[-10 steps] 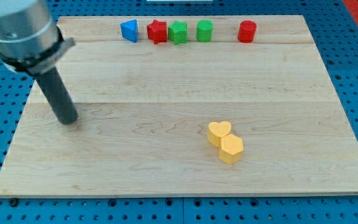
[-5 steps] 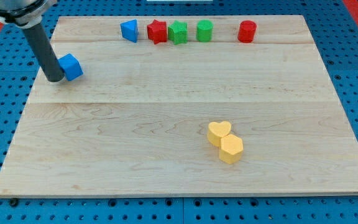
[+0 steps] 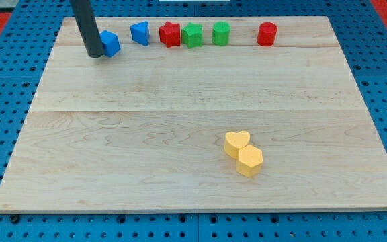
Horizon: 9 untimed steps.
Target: Place the blue cube to the left of the blue triangle
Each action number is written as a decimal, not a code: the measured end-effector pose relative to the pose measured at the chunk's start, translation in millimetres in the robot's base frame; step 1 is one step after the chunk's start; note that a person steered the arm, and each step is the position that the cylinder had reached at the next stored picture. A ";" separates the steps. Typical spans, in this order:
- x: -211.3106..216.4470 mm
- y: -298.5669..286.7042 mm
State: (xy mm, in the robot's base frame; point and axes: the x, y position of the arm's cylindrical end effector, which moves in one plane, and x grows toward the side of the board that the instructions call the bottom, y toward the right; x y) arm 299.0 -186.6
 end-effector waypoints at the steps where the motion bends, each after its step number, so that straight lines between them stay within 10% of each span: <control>1: -3.9 18.0; 9: -22.9 7.0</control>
